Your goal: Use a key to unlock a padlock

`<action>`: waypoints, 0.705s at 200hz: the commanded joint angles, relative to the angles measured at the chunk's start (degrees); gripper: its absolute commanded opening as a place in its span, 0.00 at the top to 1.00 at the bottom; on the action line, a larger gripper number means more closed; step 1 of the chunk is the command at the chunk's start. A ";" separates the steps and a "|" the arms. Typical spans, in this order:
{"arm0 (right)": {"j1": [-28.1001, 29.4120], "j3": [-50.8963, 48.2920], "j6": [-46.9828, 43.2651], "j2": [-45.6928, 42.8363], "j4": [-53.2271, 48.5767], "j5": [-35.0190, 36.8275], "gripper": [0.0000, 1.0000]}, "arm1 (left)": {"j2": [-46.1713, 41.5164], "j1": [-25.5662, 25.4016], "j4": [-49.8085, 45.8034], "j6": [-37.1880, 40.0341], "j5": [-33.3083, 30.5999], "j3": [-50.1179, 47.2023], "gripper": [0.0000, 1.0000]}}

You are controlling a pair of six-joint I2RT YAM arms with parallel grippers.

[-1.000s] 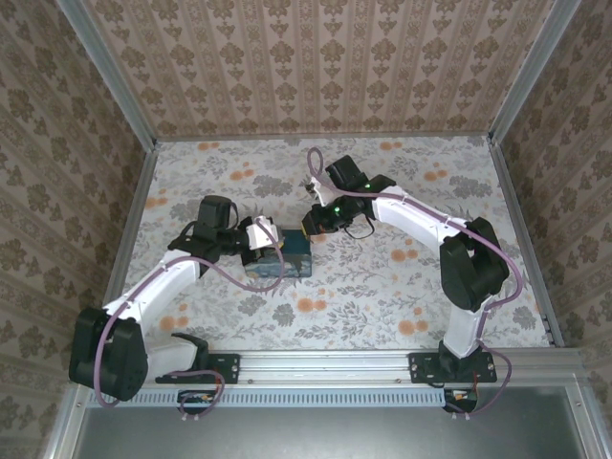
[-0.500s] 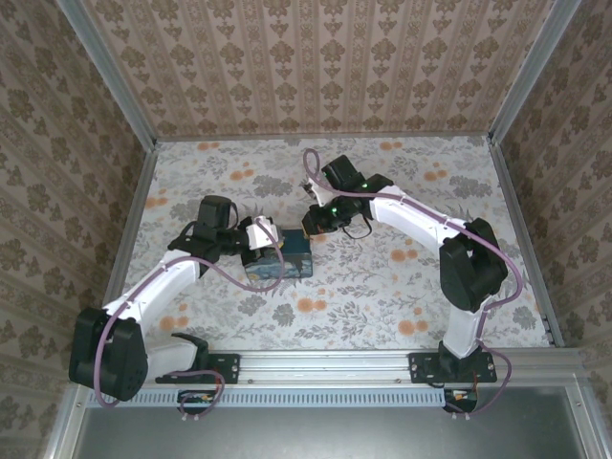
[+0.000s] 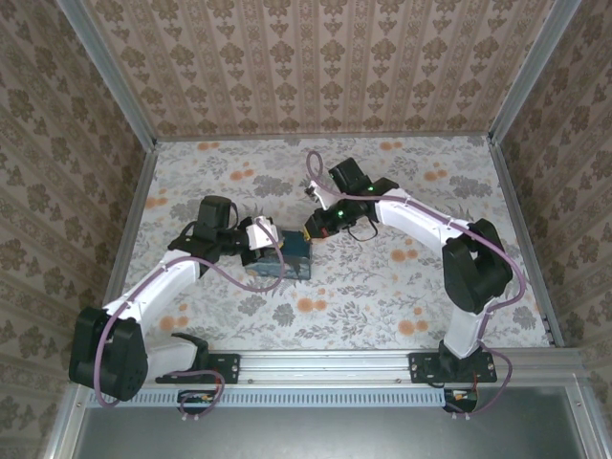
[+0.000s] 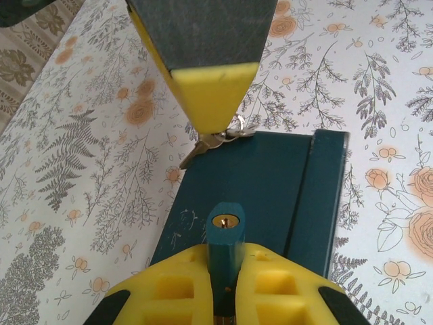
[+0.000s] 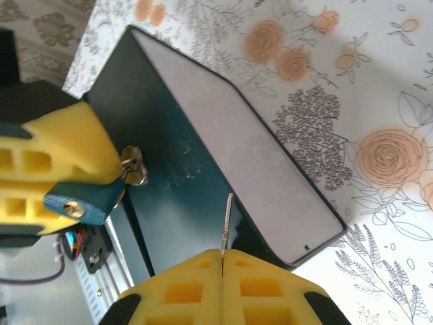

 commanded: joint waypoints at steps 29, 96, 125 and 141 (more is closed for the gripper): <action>1.00 2.29 -5.68 -0.65 -3.54 0.54 1.00 | -1.34 -0.44 1.25 1.35 1.27 -0.10 1.00; -0.12 0.99 -21.50 -6.78 -6.55 -0.23 1.00 | -1.06 -0.52 2.22 4.24 2.20 -0.80 1.00; -0.27 1.56 -30.95 -8.89 -9.54 -0.10 1.00 | -2.73 -0.88 12.54 5.23 -1.33 -5.34 1.00; 0.09 0.56 -37.60 -10.91 -10.64 -0.19 1.00 | -2.45 -0.99 13.67 6.81 -1.74 -5.41 1.00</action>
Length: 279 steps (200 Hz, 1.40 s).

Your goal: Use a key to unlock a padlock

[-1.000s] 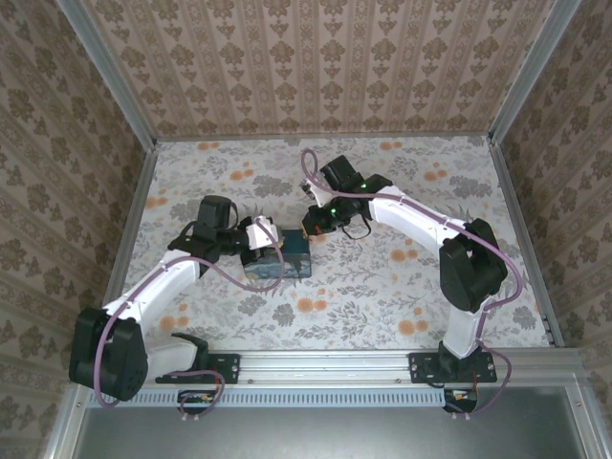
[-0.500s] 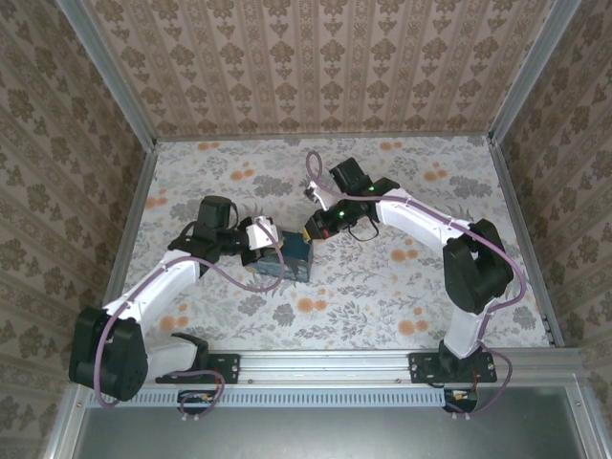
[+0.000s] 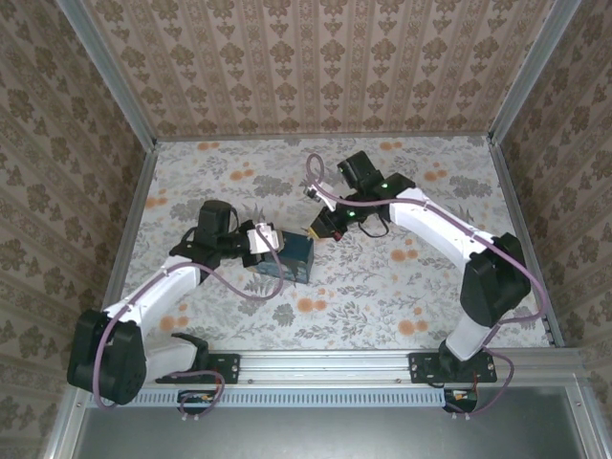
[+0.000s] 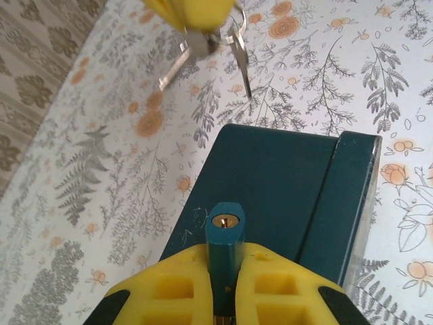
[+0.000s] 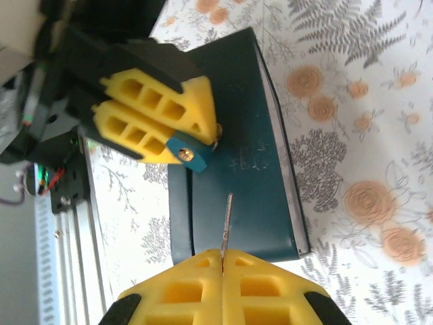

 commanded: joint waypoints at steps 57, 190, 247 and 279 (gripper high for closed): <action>1.20 -2.13 -26.04 -6.32 -1.47 2.91 1.00 | 2.20 -0.64 -0.94 6.94 1.94 4.64 1.00; 6.97 4.77 -31.71 0.71 -6.64 14.07 1.00 | 2.17 -1.51 -2.36 3.12 5.73 4.54 1.00; 8.71 7.37 -29.74 3.30 -7.62 18.40 1.00 | 2.80 -1.56 -2.36 2.95 5.60 4.58 1.00; 9.01 8.26 -29.12 4.05 -7.87 18.33 1.00 | 2.98 -1.56 -2.19 2.40 5.57 4.71 1.00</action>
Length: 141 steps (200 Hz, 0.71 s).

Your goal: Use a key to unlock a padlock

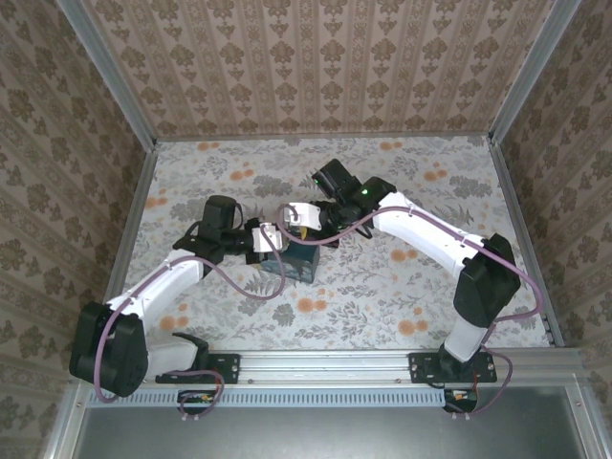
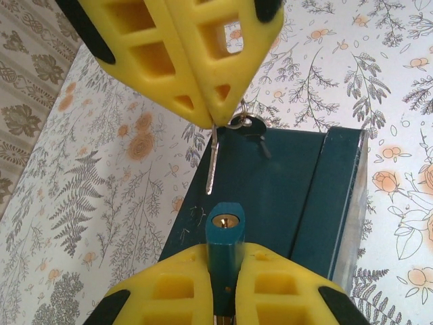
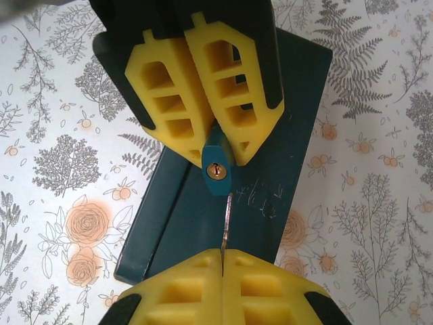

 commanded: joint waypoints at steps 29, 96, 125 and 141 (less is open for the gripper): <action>0.53 1.99 1.19 0.83 -0.98 -0.15 1.00 | -0.08 -0.47 1.69 -1.53 2.67 0.53 1.00; 0.45 0.10 1.90 -0.84 1.28 -3.95 1.00 | 0.01 -0.48 2.28 -2.75 2.05 0.60 1.00; 0.36 0.21 2.06 -0.43 1.02 -4.89 1.00 | -0.25 -0.49 3.41 -3.96 2.24 0.34 1.00; 0.34 0.03 2.30 -0.17 1.53 -5.18 1.00 | -0.34 -0.40 3.78 -4.22 2.58 0.24 1.00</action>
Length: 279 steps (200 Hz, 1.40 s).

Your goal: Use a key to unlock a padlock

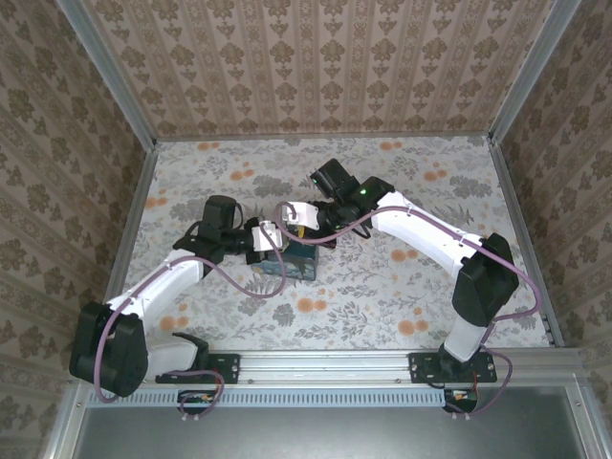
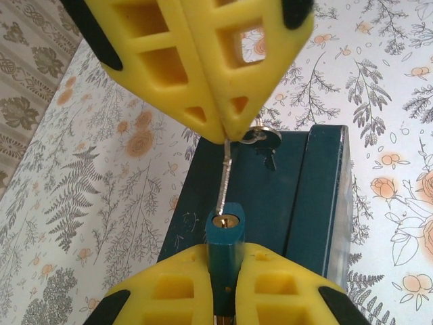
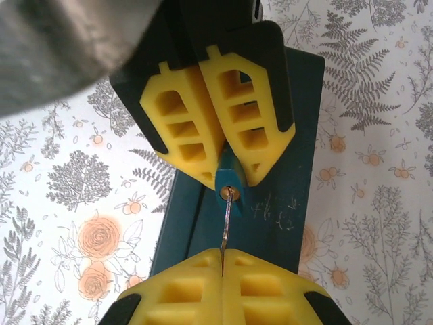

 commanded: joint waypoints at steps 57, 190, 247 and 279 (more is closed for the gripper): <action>0.24 0.11 1.09 0.60 0.16 0.15 1.00 | -0.72 -0.27 3.35 -1.94 3.15 0.36 1.00; 3.81 5.74 4.04 3.78 -1.56 3.14 1.00 | -0.72 -1.19 0.88 -1.15 1.42 1.26 1.00; 4.20 4.49 7.96 2.67 4.34 -1.96 1.00 | -0.28 -1.63 -0.35 -0.60 0.60 1.81 1.00; 4.31 4.05 9.36 2.78 6.16 -3.45 1.00 | -0.54 -1.72 -0.53 -0.45 0.29 1.72 1.00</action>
